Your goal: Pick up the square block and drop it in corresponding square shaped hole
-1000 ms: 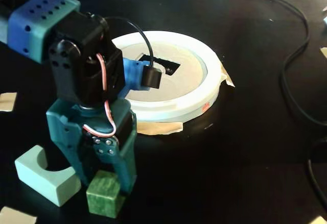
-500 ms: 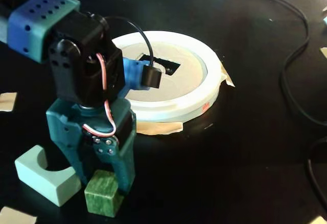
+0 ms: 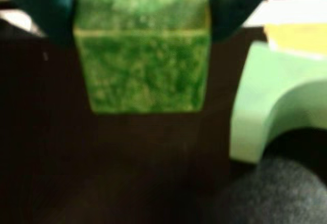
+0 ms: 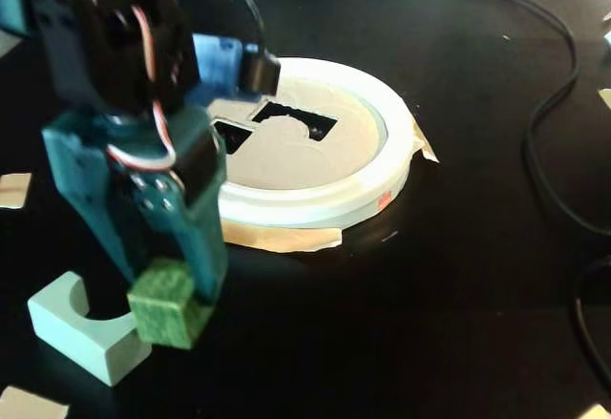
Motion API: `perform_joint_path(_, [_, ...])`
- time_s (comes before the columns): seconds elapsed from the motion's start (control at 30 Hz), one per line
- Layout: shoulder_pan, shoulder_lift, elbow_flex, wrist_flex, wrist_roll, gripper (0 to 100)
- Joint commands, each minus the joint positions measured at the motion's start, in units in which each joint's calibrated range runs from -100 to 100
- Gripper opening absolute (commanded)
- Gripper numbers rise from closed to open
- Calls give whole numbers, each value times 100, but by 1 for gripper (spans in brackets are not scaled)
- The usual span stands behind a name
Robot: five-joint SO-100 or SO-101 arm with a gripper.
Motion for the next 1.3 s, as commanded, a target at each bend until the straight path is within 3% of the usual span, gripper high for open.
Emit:
perform_joint_path(0.0, [-472, -1455, -458, 813, -415, 36])
perform_joint_path(0.2, [-2120, -2386, -458, 873, -1289, 36])
perform_joint_path(0.53, [-5054, -2117, -358, 873, -2452, 38])
perform_joint_path(0.67, [-5503, -1607, -367, 873, -2613, 38])
perform_joint_path(0.8, [-5915, -693, -358, 0, -2618, 38])
perform_joint_path(1.13, [-5778, 292, -449, -291, -2569, 38])
perform_joint_path(1.27, [-5790, 462, -358, -893, -2559, 38])
